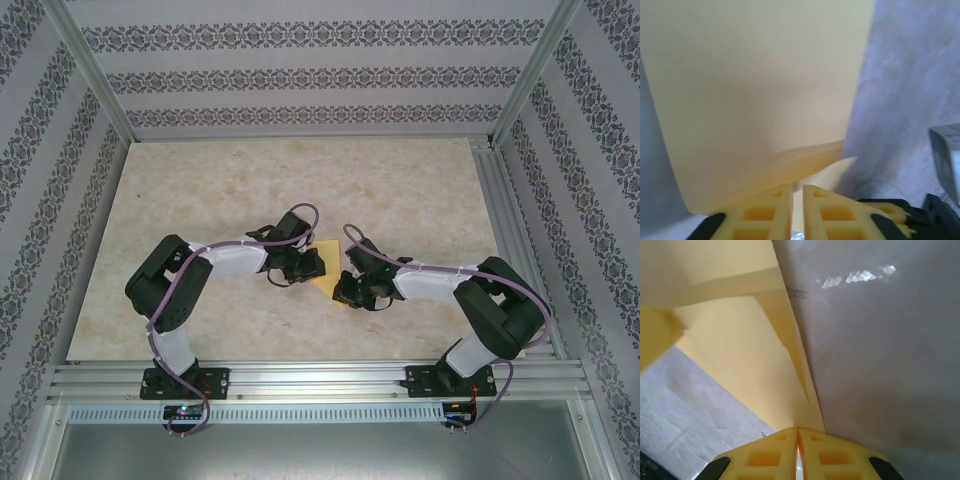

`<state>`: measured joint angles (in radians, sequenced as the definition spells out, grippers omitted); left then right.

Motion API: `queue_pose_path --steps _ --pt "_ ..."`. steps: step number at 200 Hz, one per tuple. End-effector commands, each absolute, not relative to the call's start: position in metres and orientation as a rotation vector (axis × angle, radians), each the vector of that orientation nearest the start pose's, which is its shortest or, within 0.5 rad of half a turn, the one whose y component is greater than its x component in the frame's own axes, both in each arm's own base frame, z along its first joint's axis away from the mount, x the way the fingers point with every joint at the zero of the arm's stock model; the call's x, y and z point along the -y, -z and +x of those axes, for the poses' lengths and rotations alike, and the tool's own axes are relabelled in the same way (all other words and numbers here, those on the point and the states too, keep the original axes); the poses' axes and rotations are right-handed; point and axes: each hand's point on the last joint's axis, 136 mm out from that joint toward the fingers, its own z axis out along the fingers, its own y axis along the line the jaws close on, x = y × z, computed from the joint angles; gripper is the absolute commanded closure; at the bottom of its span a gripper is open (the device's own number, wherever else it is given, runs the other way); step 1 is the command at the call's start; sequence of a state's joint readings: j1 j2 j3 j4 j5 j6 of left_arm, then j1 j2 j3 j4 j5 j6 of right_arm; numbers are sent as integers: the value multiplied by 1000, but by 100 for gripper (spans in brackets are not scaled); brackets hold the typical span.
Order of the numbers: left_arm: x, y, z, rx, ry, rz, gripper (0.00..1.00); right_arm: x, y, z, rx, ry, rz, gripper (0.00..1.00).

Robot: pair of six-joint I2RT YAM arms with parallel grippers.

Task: Fold a paper plane with a square sheet of paper (fold left side to right side)
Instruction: Third fold the triangle at the center of the table.

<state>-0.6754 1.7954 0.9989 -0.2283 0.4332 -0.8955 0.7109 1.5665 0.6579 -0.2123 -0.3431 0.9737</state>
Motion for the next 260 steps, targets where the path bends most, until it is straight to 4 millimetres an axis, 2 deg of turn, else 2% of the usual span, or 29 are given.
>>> queue_pose_path --steps 1,28,63,99,141,206,242,260 --pt "320 -59 270 -2851 1061 -103 89 -219 24 181 -3101 -610 326 89" --pt "326 -52 253 -2874 1091 -113 91 -219 24 182 -3103 -605 325 89" --pt "331 -40 241 -2900 1088 -136 93 -220 23 183 -3101 -602 321 90" --pt "341 -34 235 -2911 1112 -138 93 -221 23 183 -3101 -605 316 90" --pt "343 -30 233 -2918 1109 -143 93 -221 24 183 -3106 -596 313 90" --pt "329 -5 231 -2951 987 -181 93 -220 25 182 -3118 -573 301 90" --pt "316 7 238 -2964 836 -173 93 -220 26 179 -3131 -564 298 90" --pt "312 7 247 -2955 802 -186 93 -220 25 178 -3133 -557 290 90"
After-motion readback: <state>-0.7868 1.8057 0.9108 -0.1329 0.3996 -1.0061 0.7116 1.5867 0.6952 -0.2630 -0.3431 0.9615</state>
